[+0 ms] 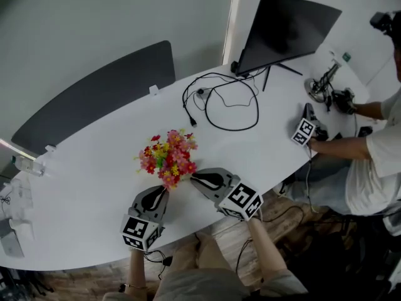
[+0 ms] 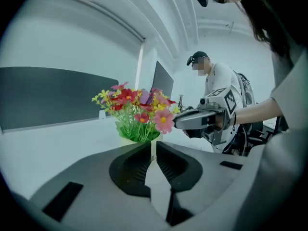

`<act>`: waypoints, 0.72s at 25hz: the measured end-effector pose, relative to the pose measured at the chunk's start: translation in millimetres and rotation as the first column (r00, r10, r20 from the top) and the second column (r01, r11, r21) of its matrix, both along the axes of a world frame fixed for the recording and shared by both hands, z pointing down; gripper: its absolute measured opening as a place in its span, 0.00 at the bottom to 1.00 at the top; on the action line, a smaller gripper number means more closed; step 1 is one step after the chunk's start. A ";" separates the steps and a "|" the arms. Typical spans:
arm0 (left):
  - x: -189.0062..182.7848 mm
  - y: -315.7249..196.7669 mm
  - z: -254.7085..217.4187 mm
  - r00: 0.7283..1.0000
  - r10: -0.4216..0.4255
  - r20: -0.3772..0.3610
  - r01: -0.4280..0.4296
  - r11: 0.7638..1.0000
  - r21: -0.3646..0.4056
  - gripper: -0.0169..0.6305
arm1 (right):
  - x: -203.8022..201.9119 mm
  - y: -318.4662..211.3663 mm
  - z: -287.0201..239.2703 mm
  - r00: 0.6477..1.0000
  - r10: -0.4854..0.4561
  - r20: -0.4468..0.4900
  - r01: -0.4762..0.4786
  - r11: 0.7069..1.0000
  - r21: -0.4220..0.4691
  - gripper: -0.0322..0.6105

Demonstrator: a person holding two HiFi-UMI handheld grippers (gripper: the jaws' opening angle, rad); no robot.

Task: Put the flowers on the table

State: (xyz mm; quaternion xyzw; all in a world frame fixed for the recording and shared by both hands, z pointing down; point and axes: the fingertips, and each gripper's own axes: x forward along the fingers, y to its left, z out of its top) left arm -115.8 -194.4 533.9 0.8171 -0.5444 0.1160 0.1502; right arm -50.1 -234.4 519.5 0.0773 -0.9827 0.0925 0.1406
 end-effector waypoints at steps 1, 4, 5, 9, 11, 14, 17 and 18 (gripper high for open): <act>1.0 1.0 -5.8 1.000 -0.002 -0.004 0.002 1.000 0.011 0.10 | 1.3 1.8 -4.9 1.000 0.006 0.012 -0.006 1.000 -0.001 0.13; 2.4 4.0 -20.6 1.000 -0.004 -0.010 0.005 0.999 0.033 0.08 | 4.0 7.3 -22.8 0.999 0.017 0.051 -0.017 1.000 -0.006 0.11; 3.1 5.3 -25.2 1.000 -0.001 -0.013 0.002 0.999 0.040 0.07 | 4.6 9.2 -29.0 0.998 0.020 0.065 -0.020 1.000 -0.008 0.11; 9.6 11.2 -47.6 0.999 0.018 -0.033 -0.016 0.997 0.071 0.06 | 6.1 18.5 -54.9 0.993 0.022 0.115 -0.022 1.000 -0.004 0.10; 16.1 13.7 -58.1 0.999 0.041 -0.032 -0.038 0.996 0.083 0.05 | 6.3 22.5 -67.0 0.991 0.021 0.135 -0.022 1.000 0.005 0.09; 23.6 16.3 -71.7 0.997 0.065 -0.027 -0.062 0.992 0.106 0.05 | 6.1 27.5 -81.6 0.987 0.015 0.158 -0.019 1.000 0.021 0.09; 27.4 17.8 -87.2 0.997 0.076 -0.030 -0.071 0.987 0.143 0.05 | 7.3 31.9 -92.6 0.983 0.017 0.182 -0.024 0.999 0.035 0.09; 29.0 17.4 -92.2 0.996 0.080 -0.031 -0.074 0.985 0.156 0.05 | 8.0 32.7 -95.7 0.982 0.019 0.189 -0.027 0.999 0.040 0.09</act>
